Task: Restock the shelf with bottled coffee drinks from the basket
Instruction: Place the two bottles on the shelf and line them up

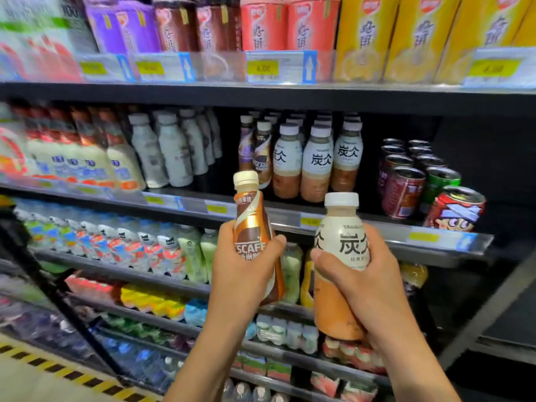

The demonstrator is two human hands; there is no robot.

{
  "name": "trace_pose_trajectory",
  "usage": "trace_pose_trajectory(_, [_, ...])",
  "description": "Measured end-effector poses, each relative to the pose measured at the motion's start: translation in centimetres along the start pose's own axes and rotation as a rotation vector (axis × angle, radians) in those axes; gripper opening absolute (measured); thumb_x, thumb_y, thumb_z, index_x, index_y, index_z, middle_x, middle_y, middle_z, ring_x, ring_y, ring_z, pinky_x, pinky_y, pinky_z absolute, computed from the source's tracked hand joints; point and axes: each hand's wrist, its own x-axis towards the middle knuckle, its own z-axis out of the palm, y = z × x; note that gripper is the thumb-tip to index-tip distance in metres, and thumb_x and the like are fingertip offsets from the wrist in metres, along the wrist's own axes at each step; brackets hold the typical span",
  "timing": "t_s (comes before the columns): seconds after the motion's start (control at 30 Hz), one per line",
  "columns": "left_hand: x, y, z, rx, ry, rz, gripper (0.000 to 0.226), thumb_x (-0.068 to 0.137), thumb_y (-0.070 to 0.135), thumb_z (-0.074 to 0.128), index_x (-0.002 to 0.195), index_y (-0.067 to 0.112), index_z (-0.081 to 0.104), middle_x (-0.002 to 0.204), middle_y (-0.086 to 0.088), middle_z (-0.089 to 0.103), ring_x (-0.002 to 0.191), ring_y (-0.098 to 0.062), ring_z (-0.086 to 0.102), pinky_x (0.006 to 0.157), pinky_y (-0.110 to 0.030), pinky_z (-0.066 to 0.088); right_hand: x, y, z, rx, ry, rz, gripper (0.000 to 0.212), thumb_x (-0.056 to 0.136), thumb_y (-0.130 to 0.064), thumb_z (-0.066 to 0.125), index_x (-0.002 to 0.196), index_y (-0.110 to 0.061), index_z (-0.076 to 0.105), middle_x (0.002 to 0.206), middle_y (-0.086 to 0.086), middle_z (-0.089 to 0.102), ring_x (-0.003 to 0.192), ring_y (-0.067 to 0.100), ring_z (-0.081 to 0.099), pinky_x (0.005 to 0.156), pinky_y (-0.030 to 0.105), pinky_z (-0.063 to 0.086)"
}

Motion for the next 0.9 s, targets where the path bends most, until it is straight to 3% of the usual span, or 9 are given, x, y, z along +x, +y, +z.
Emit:
trace_pose_trajectory(0.1, [3.7, 0.8, -0.9, -0.009, 0.007, 0.02, 0.031, 0.081, 0.03, 0.078, 0.102, 0.026, 0.057, 0.087, -0.001, 0.065, 0.072, -0.009, 0.064, 0.068, -0.028, 0.052, 2.7, -1.0, 1.2, -0.042, 0.045, -0.037, 0.043, 0.073, -0.031, 0.085, 0.107, -0.037, 0.059, 0.091, -0.012, 0.069, 0.078, 0.004, 0.066, 0.064, 0.028, 0.05])
trace_pose_trajectory(0.37, [15.2, 2.4, -1.8, 0.05, -0.069, -0.026, 0.034, 0.084, 0.039, 0.071, 0.109, 0.023, 0.055, 0.097, 0.0, 0.064, 0.086, -0.018, 0.064, 0.076, -0.035, 0.053, 11.3, -2.8, 3.0, -0.04, 0.12, 0.002, 0.037, 0.071, -0.035, 0.083, 0.102, -0.028, 0.065, 0.094, -0.003, 0.071, 0.079, 0.016, 0.07, 0.064, 0.037, 0.055])
trace_pose_trajectory(0.57, [21.4, 1.1, -0.9, 0.087, -0.073, -0.087, 0.033, 0.084, 0.034, 0.067, 0.106, 0.013, 0.053, 0.093, -0.002, 0.061, 0.085, -0.019, 0.061, 0.075, -0.034, 0.05, 15.9, -2.4, 3.7, 0.048, 0.238, 0.098, 0.025, 0.074, -0.028, 0.081, 0.081, -0.019, 0.058, 0.077, -0.002, 0.064, 0.065, 0.011, 0.061, 0.054, 0.026, 0.047])
trace_pose_trajectory(0.63, [23.8, -0.1, -0.5, 0.064, -0.072, -0.087, 0.032, 0.084, 0.027, 0.068, 0.108, 0.008, 0.061, 0.083, -0.003, 0.064, 0.076, -0.019, 0.061, 0.068, -0.028, 0.049, 16.8, -2.2, 3.8, 0.039, 0.313, 0.089, 0.03, 0.071, -0.029, 0.079, 0.093, -0.017, 0.063, 0.086, -0.003, 0.068, 0.073, 0.011, 0.064, 0.057, 0.024, 0.048])
trace_pose_trajectory(0.67, [24.9, -0.5, -0.3, 0.04, -0.083, -0.083, 0.04, 0.081, 0.029, 0.072, 0.114, 0.008, 0.062, 0.085, -0.003, 0.067, 0.075, -0.019, 0.063, 0.067, -0.028, 0.05, 17.2, -2.0, 3.8, 0.023, 0.338, 0.074, 0.032, 0.071, -0.029, 0.078, 0.097, -0.017, 0.066, 0.089, -0.003, 0.07, 0.075, 0.01, 0.065, 0.06, 0.025, 0.05])
trace_pose_trajectory(0.73, [27.8, -2.4, 0.0, 0.015, -0.111, -0.051, 0.066, 0.065, 0.038, 0.081, 0.121, 0.01, 0.062, 0.098, -0.006, 0.073, 0.084, -0.022, 0.07, 0.076, -0.036, 0.058, 17.6, -1.5, 3.4, -0.022, 0.368, 0.051, 0.012, 0.076, -0.019, 0.076, 0.082, -0.019, 0.065, 0.084, -0.001, 0.07, 0.075, 0.013, 0.065, 0.07, 0.035, 0.054])
trace_pose_trajectory(0.83, [34.1, -8.0, 0.2, 0.021, -0.163, -0.086, 0.099, 0.036, 0.048, 0.094, 0.122, 0.011, 0.062, 0.107, -0.012, 0.074, 0.095, -0.03, 0.072, 0.088, -0.052, 0.057, 18.2, -0.3, 2.5, -0.054, 0.376, 0.105, 0.018, 0.079, -0.007, 0.075, 0.075, -0.018, 0.063, 0.096, 0.016, 0.073, 0.08, 0.026, 0.067, 0.08, 0.051, 0.056])
trace_pose_trajectory(0.9, [34.8, -8.5, 0.0, 0.024, -0.18, -0.069, 0.098, 0.034, 0.04, 0.094, 0.121, 0.009, 0.06, 0.106, -0.015, 0.073, 0.094, -0.035, 0.072, 0.084, -0.058, 0.057, 18.7, 0.6, 2.0, -0.042, 0.383, 0.134, 0.023, 0.077, -0.006, 0.078, 0.078, -0.022, 0.062, 0.095, 0.009, 0.072, 0.088, 0.028, 0.068, 0.086, 0.049, 0.056])
